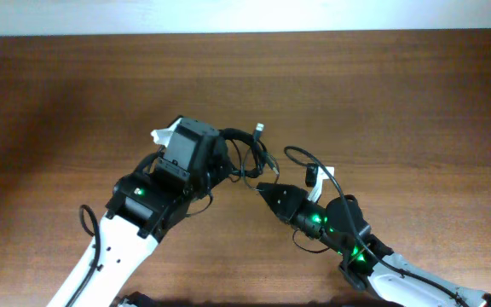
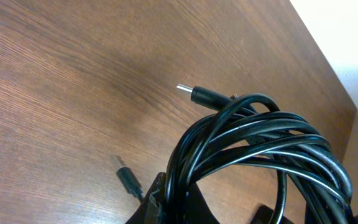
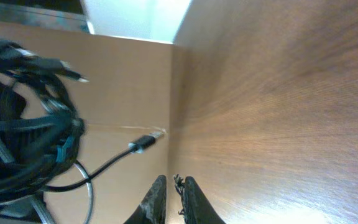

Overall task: Untangle cables
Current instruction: 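Move the right gripper toward the coil held by the left gripper, then grasp a cable strand with the right gripper near the left gripper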

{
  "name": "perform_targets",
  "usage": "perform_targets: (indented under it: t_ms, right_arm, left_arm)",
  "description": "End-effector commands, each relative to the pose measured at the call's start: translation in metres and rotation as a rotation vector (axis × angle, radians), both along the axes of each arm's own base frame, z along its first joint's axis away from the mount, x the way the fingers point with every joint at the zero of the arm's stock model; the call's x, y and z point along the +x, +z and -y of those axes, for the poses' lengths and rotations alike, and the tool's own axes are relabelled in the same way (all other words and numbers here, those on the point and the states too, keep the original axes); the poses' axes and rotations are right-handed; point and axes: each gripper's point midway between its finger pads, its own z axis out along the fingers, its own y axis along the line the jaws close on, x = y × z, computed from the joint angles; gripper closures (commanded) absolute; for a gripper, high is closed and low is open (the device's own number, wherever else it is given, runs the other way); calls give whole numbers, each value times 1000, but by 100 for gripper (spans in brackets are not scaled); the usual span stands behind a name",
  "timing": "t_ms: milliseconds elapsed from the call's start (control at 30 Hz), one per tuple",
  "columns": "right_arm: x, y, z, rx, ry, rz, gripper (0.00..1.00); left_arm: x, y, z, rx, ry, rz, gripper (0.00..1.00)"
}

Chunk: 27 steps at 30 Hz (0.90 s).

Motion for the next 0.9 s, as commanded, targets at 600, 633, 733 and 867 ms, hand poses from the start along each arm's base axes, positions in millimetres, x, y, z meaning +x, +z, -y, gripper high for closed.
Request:
perform_targets:
  t_ms: [600, 633, 733, 867]
  right_arm:
    - [21, 37, 9, 135, -133, 50, 52]
    - [22, 33, 7, 117, -132, 31, 60]
    - [7, 1, -6, -39, -8, -34, 96]
    - [-39, 14, -32, -94, 348, 199, 96]
  left_arm:
    - [-1, 6, -8, -11, 101, 0, 100]
    - [-4, 6, -1, -27, 86, -9, 100]
    - [-8, 7, 9, -61, 91, -16, 100]
    - [11, 15, -19, 47, 225, 93, 100]
